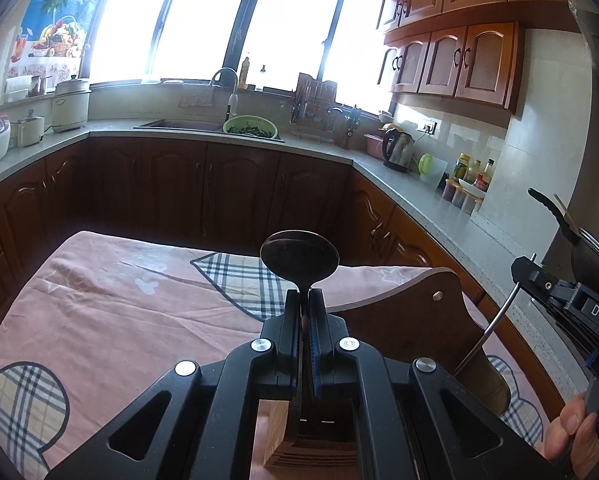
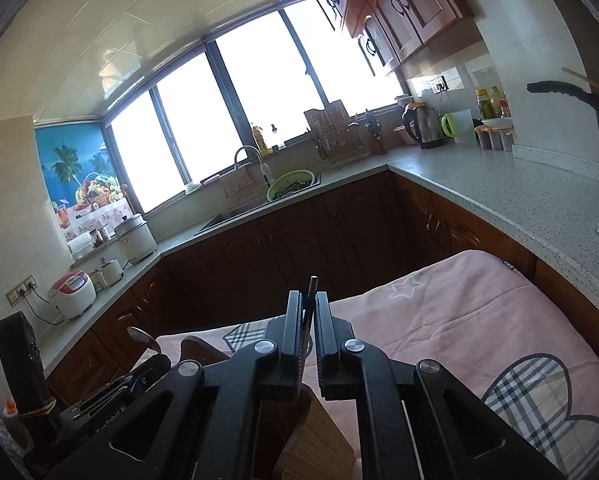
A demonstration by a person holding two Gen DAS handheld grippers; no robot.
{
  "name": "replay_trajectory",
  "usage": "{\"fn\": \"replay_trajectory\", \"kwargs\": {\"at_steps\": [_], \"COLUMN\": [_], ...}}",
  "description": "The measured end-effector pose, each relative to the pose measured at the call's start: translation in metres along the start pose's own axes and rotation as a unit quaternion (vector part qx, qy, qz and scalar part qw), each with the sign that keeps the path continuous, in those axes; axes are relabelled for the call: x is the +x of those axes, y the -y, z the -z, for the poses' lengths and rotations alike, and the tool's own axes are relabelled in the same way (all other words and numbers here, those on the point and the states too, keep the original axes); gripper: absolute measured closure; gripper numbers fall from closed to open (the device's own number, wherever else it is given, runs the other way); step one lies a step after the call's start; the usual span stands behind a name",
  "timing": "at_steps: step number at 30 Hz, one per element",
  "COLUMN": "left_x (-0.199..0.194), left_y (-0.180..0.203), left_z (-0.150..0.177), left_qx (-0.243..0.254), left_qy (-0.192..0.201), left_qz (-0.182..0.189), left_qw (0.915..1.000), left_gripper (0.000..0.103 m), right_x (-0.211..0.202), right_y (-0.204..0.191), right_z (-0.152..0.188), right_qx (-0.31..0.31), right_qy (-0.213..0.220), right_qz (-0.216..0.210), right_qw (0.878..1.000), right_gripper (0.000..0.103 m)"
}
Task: Organize utensils
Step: 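Lower spoon into the wooden holder and open left gripper while right drops skewer in, then withdraw both open grippers from the holder back over the utensils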
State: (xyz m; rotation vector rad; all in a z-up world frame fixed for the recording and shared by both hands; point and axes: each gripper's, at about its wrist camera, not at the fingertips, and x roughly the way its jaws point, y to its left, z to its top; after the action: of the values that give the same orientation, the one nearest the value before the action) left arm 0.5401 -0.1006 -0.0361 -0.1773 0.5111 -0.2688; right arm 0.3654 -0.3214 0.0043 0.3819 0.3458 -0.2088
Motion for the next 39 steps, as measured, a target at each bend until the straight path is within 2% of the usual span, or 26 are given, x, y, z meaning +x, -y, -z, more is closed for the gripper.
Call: {"fn": "replay_trajectory", "kwargs": {"at_steps": [9, 10, 11, 12, 13, 15, 16, 17, 18, 20, 21, 24, 25, 31, 39], "left_x": [-0.026, -0.03, -0.033, -0.036, -0.043, -0.05, -0.053, -0.057, -0.064, -0.08, -0.089, -0.114, -0.122, -0.172, -0.235], "left_y": [-0.024, -0.027, -0.029, -0.031, -0.032, -0.031, -0.031, -0.032, -0.034, -0.037, -0.041, -0.047, -0.049, -0.062, -0.074], "left_z": [-0.004, -0.003, -0.004, -0.005, 0.0, 0.003, 0.005, 0.006, 0.006, 0.012, 0.013, 0.025, 0.028, 0.047, 0.071], "left_qx": [-0.006, -0.009, -0.012, -0.017, -0.02, -0.019, -0.019, -0.022, -0.027, -0.036, -0.041, -0.043, -0.044, -0.049, -0.056], "left_qy": [-0.017, -0.018, -0.018, -0.015, -0.009, -0.006, -0.008, -0.009, -0.005, 0.006, 0.011, 0.01, 0.007, -0.01, -0.043], "left_qz": [0.004, 0.004, 0.003, 0.001, -0.002, -0.001, -0.002, -0.005, -0.008, -0.021, -0.026, -0.028, -0.028, -0.039, -0.047], "left_qw": [0.9998, 0.9998, 0.9998, 0.9997, 0.9998, 0.9998, 0.9998, 0.9997, 0.9996, 0.9991, 0.9988, 0.9986, 0.9986, 0.998, 0.9964], "left_gripper": [0.097, 0.094, 0.087, 0.082, 0.079, 0.076, 0.067, 0.051, 0.043, 0.014, 0.011, 0.008, 0.008, 0.008, 0.008], "right_x": [0.001, 0.001, 0.001, 0.0, -0.002, -0.008, -0.011, -0.014, -0.017, -0.024, -0.03, -0.049, -0.056, -0.095, -0.137], "right_y": [-0.001, -0.001, -0.001, -0.001, -0.001, -0.003, -0.003, -0.003, -0.002, -0.002, -0.001, -0.002, -0.002, -0.012, -0.019], "right_z": [-0.001, -0.001, -0.001, -0.001, -0.001, -0.001, -0.001, -0.002, -0.003, -0.003, -0.003, -0.003, -0.002, 0.009, 0.036], "right_qx": [0.006, 0.008, 0.008, 0.008, 0.009, 0.008, 0.008, 0.009, 0.013, 0.023, 0.025, 0.028, 0.03, 0.018, 0.005], "right_qy": [-0.017, -0.021, -0.024, -0.026, -0.026, -0.019, -0.016, -0.016, -0.017, -0.018, -0.015, -0.006, -0.005, -0.012, -0.043], "right_qz": [0.001, -0.001, -0.002, -0.001, -0.002, -0.001, 0.002, 0.002, 0.0, -0.007, -0.011, -0.017, -0.021, -0.036, -0.044], "right_qw": [1.0, 1.0, 1.0, 1.0, 1.0, 1.0, 1.0, 1.0, 1.0, 1.0, 1.0, 0.999, 0.999, 0.999, 0.998], "right_gripper": [0.092, 0.092, 0.091, 0.085, 0.071, 0.056, 0.055, 0.054, 0.053, 0.036, 0.025, 0.009, 0.007, 0.005, 0.005]}}
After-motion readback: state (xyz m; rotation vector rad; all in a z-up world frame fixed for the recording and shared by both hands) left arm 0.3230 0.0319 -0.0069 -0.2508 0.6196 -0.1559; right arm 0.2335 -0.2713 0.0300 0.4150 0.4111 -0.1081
